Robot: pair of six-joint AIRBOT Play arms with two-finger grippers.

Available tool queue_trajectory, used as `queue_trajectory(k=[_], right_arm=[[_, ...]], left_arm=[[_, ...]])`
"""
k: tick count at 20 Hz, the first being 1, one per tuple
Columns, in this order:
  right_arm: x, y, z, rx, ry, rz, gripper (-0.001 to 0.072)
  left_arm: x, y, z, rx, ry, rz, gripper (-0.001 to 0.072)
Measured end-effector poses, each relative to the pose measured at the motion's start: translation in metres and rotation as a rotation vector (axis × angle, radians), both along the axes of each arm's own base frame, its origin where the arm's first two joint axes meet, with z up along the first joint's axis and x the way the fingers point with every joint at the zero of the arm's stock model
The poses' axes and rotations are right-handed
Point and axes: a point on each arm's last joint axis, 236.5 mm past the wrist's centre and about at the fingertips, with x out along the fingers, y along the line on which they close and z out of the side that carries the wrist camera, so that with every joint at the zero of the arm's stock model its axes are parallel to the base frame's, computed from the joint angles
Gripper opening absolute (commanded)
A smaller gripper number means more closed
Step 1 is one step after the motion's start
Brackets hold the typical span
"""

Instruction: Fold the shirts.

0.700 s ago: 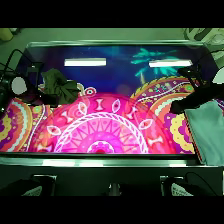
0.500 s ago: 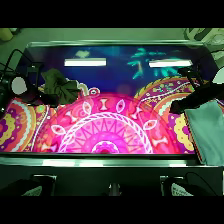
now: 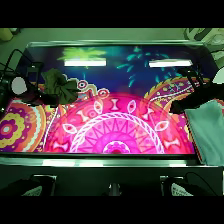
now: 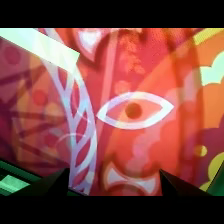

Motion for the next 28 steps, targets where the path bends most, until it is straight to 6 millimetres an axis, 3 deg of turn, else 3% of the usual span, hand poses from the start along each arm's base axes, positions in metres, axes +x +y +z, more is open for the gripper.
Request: queue_trajectory(k=[5, 10, 14, 16, 18, 21, 24, 25, 26, 27, 28], right_arm=[[0.000, 0.000, 0.000, 0.000, -0.001, 0.000, 0.0570], [0.018, -0.003, 0.003, -0.009, -0.078, -0.017, 0.0570], [0.045, -0.008, 0.010, -0.023, -0.193, -0.042, 0.0571], [0.063, -0.011, 0.017, -0.032, -0.274, -0.060, 0.0571], [0.077, -0.014, 0.023, -0.037, -0.338, -0.074, 0.0571], [0.085, -0.013, 0.027, -0.032, -0.372, -0.083, 0.0572], [0.081, -0.011, 0.025, -0.025, -0.354, -0.073, 0.0588], [0.079, -0.010, 0.025, -0.023, -0.345, -0.067, 0.0647], [0.077, -0.009, 0.024, -0.021, -0.337, -0.062, 0.0655], [0.075, -0.009, 0.023, -0.020, -0.330, -0.060, 0.0655], [0.074, -0.008, 0.023, -0.017, -0.327, -0.059, 0.0655]], left_arm=[[0.003, -0.001, 0.001, -0.005, -0.014, 0.005, 0.0673], [0.035, -0.011, 0.014, -0.057, -0.161, 0.020, 0.0672], [0.079, -0.021, 0.032, -0.098, -0.348, 0.000, 0.0648], [0.113, -0.010, 0.037, -0.105, -0.427, 0.025, 0.0695], [0.142, 0.018, 0.017, -0.111, -0.366, 0.105, 0.0695], [0.167, 0.067, -0.039, -0.172, -0.164, 0.254, 0.0694], [0.177, 0.081, -0.093, -0.284, -0.014, 0.336, 0.0694], [0.179, 0.082, -0.108, -0.310, 0.021, 0.351, 0.0691], [0.179, 0.083, -0.122, -0.325, 0.052, 0.361, 0.0657], [0.179, 0.081, -0.134, -0.336, 0.077, 0.365, 0.0488], [0.180, 0.076, -0.141, -0.353, 0.093, 0.364, 0.0073]])
